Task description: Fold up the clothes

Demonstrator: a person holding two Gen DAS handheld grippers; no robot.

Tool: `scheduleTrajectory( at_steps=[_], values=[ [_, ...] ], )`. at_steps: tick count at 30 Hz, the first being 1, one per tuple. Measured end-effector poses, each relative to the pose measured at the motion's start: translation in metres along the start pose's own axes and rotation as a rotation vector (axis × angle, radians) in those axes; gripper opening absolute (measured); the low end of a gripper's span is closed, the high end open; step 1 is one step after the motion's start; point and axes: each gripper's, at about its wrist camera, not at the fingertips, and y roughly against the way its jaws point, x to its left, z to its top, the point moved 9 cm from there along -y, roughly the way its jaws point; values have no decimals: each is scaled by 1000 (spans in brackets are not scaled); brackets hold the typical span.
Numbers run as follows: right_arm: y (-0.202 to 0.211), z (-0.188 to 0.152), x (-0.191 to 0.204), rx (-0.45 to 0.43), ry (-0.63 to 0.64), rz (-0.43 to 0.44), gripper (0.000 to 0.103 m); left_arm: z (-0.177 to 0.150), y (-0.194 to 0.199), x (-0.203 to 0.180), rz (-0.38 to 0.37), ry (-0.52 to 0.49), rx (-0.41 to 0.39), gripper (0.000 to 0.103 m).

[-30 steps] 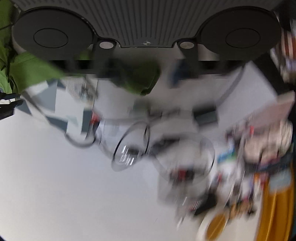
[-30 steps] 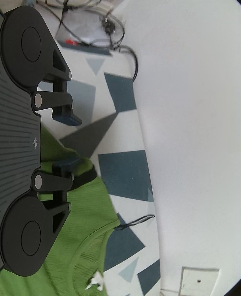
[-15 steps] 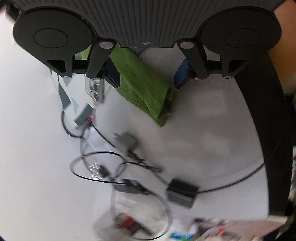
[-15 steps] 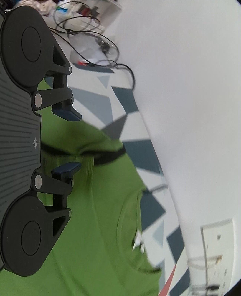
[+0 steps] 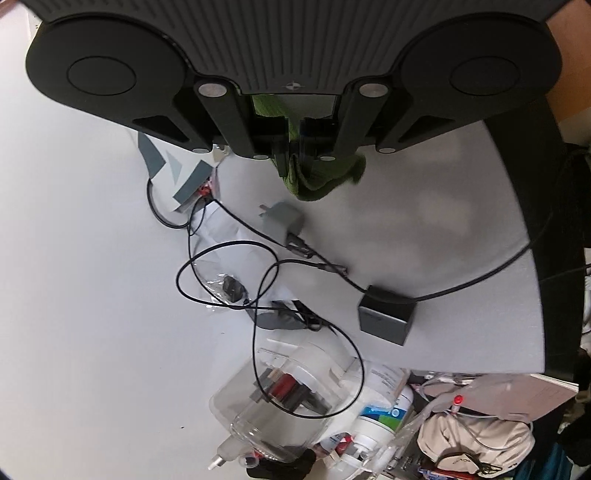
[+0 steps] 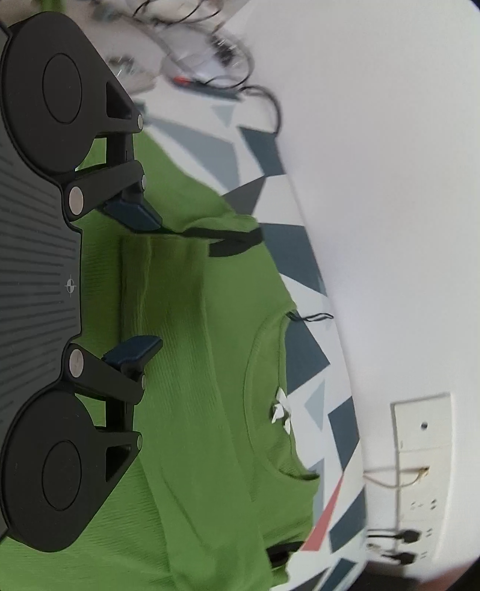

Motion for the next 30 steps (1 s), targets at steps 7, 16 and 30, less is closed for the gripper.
scheduleTrajectory(
  at_steps=[7, 16, 30],
  values=[
    [-17, -19, 0, 42, 59, -36, 62, 0, 5, -23, -1, -64, -28, 5],
    [-15, 23, -43, -35, 62, -116, 70, -19, 26, -136, -148, -272, -112, 5],
    [23, 22, -118, -46, 135, -43, 75, -105, 85, -311, -325, -598, -227, 5]
  ],
)
